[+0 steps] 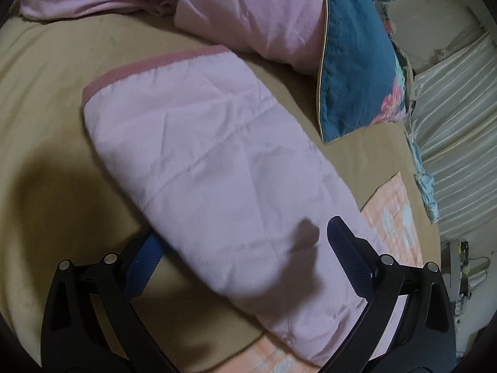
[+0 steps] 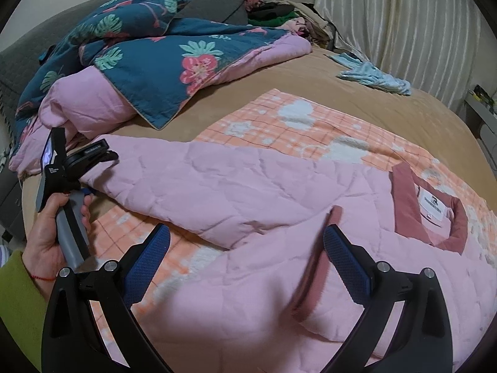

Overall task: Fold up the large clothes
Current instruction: 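Move the left gripper along the other sleeve toward its cuff, then grasp the other sleeve cuff with the left gripper and lift it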

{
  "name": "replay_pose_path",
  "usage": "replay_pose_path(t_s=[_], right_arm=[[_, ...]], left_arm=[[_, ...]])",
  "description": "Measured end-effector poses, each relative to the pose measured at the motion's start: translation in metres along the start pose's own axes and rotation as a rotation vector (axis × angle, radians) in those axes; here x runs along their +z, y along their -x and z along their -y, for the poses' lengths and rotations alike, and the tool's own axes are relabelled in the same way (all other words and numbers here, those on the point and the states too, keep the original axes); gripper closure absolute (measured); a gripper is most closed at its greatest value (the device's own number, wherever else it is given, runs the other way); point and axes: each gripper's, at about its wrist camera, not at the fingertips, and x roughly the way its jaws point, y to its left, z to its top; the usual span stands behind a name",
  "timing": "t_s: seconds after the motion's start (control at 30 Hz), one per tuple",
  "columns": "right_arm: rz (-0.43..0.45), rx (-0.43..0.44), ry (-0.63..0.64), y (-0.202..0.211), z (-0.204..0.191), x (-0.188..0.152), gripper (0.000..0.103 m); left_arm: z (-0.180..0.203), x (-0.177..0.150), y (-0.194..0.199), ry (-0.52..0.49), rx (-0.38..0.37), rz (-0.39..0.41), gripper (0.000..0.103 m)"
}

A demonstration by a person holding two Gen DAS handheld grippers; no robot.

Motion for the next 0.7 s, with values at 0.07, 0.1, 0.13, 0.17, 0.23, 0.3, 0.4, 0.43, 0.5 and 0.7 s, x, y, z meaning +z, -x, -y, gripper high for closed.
replay_pose_path(t_s=[0.07, 0.1, 0.13, 0.17, 0.23, 0.3, 0.4, 0.43, 0.5, 0.7], right_arm=[[0.0, -0.008, -0.008, 0.002, 0.006, -0.004, 0.004], [-0.001, -0.015, -0.013, 0.004, 0.01, -0.006, 0.004], [-0.001, -0.02, -0.017, 0.005, 0.014, -0.008, 0.004], [-0.001, -0.024, -0.023, 0.007, 0.017, -0.009, 0.004], [0.002, -0.034, -0.044, 0.011, 0.026, -0.013, 0.004], [0.008, -0.039, -0.062, 0.017, 0.033, -0.017, 0.004], [0.02, -0.049, -0.084, 0.027, 0.044, -0.021, 0.004], [0.023, -0.053, -0.091, 0.031, 0.047, -0.023, 0.004], [0.03, -0.063, -0.108, 0.039, 0.057, -0.028, 0.004], [0.053, -0.096, -0.167, 0.064, 0.085, -0.045, 0.004]], left_arm=[[-0.003, 0.001, 0.001, 0.013, -0.013, 0.014, 0.02], [-0.004, 0.002, 0.001, 0.011, -0.002, 0.022, 0.029], [-0.005, 0.001, 0.002, 0.005, 0.017, 0.031, 0.047], [-0.007, 0.002, 0.003, 0.003, 0.012, 0.036, 0.063], [-0.013, 0.003, 0.005, 0.017, -0.02, 0.037, 0.077], [-0.01, 0.006, 0.012, 0.012, -0.044, 0.04, 0.086], [0.005, 0.009, 0.028, -0.033, -0.07, 0.077, 0.091], [0.013, 0.01, 0.037, -0.052, -0.083, 0.092, 0.092], [0.025, 0.012, 0.055, -0.078, -0.113, 0.114, 0.093], [0.061, 0.012, 0.107, -0.143, -0.225, 0.195, 0.095]])
